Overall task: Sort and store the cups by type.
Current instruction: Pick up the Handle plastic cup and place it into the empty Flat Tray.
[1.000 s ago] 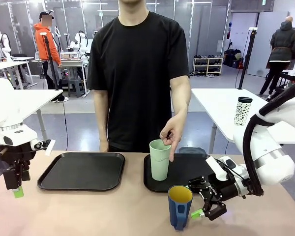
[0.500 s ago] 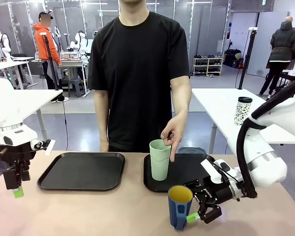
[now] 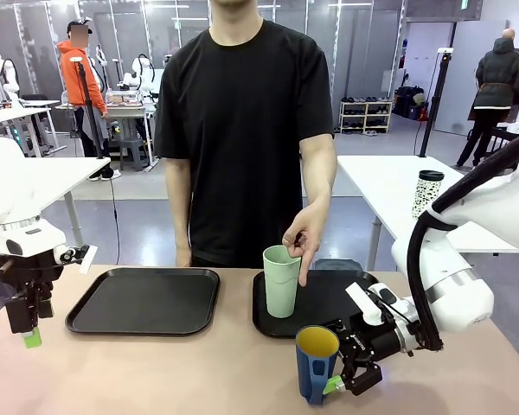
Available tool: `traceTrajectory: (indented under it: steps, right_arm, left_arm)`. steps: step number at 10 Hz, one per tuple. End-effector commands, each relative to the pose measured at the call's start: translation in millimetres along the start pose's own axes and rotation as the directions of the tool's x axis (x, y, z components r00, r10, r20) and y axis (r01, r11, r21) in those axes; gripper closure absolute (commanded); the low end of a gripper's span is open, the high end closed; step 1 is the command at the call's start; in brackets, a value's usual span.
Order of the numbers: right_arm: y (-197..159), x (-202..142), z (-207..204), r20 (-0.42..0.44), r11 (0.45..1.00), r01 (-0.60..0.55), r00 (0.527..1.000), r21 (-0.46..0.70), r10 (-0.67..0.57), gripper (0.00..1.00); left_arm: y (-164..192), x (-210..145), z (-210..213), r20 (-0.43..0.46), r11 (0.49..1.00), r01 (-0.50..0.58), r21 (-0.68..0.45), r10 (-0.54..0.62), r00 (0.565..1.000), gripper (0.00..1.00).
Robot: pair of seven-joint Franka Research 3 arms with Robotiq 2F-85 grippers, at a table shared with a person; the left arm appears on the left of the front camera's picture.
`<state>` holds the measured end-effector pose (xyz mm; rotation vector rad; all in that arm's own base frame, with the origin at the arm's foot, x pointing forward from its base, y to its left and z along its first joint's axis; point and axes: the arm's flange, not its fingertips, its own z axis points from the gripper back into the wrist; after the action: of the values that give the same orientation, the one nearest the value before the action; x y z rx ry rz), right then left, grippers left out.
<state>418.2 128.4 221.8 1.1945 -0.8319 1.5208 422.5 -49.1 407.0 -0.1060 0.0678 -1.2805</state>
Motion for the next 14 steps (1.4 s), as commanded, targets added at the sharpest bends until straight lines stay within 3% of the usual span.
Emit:
traceTrajectory:
  steps: [1, 8, 13, 14]
  right_arm:
    - [-5.4, -2.2, -8.5, 0.034, 1.0, -0.02, 0.999, -0.017, 0.021, 0.0]
    - [-6.3, -12.1, -15.1, 0.102, 0.999, -0.01, 0.995, -0.033, 0.014, 0.0]
    - [-3.5, -15.6, -13.8, 0.116, 0.999, -0.023, 0.993, -0.03, 0.027, 0.38]
    - [-5.3, -13.9, -13.6, 0.134, 0.998, -0.024, 0.991, -0.052, 0.031, 0.33]
  left_arm:
    - [0.3, 0.7, 3.5, -0.004, 1.0, -0.011, 0.0, 0.011, 1.0, 0.0]
    - [0.3, 0.7, 3.5, -0.004, 1.0, -0.011, 0.0, 0.011, 1.0, 0.0]
    - [0.3, 0.7, 3.5, -0.004, 1.0, -0.011, 0.0, 0.011, 1.0, 0.0]
    - [0.3, 0.7, 3.5, -0.004, 1.0, -0.011, 0.0, 0.011, 1.0, 0.0]
